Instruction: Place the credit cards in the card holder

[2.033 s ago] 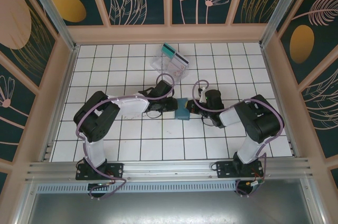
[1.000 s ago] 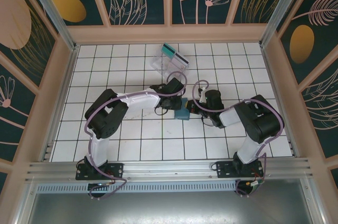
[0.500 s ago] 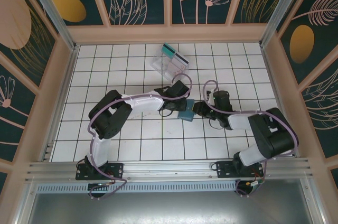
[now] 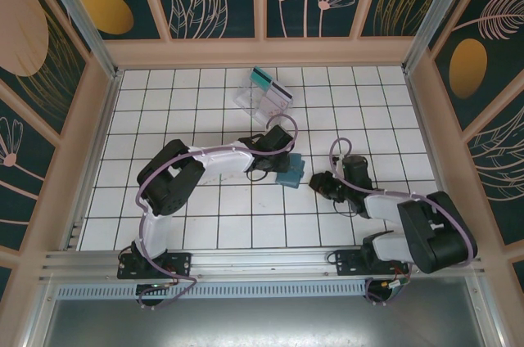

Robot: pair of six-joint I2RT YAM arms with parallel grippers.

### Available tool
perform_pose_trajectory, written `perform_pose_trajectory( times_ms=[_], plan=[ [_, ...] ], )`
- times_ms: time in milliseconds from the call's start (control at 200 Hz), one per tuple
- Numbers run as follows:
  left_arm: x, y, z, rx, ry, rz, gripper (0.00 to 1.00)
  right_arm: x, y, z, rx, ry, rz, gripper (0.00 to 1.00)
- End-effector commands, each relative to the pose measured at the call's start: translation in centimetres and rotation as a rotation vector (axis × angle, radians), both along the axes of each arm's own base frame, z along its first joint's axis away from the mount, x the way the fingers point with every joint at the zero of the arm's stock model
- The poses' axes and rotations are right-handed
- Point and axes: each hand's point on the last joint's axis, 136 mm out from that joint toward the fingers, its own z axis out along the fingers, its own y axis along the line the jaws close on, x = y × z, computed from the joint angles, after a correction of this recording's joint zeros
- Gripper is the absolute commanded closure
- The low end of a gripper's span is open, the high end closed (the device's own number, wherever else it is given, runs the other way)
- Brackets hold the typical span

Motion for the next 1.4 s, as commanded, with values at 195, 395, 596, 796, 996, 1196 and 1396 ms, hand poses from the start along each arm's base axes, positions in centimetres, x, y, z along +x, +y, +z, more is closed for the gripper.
perform_pose_trajectory(
  times_ms=[195, 395, 596, 796, 996, 1196, 1396],
  plan=[
    [-5.5, 3.9, -7.1, 0.200, 0.210, -0.050, 0.76, 1.6, 1.6, 0.5, 0.097, -0.051, 0.020, 0.86],
    [-5.4, 3.6, -6.8, 0.192, 0.202, -0.052, 0.76, 1.8, 3.0, 1.3, 0.128, -0.074, 0.067, 0.87],
    [-5.5, 3.1, -6.3, 0.174, 0.190, -0.060, 0.76, 2.5, 3.2, 1.3, 0.090, -0.087, 0.096, 0.87],
    [-5.3, 2.9, -5.9, 0.170, 0.176, -0.064, 0.76, 3.0, 3.7, 1.6, 0.089, -0.104, 0.135, 0.87],
    [-4.9, 2.9, -5.1, 0.174, 0.154, -0.070, 0.76, 2.7, 2.7, 2.8, 0.059, -0.115, 0.122, 0.85],
    [-4.7, 2.4, -4.7, 0.160, 0.144, -0.079, 0.76, 3.2, 0.3, 2.6, 0.014, -0.103, 0.043, 0.82],
    [-4.6, 2.2, -4.3, 0.157, 0.132, -0.084, 0.75, 4.0, 1.8, 2.4, 0.061, -0.093, 0.085, 0.84]
  ],
)
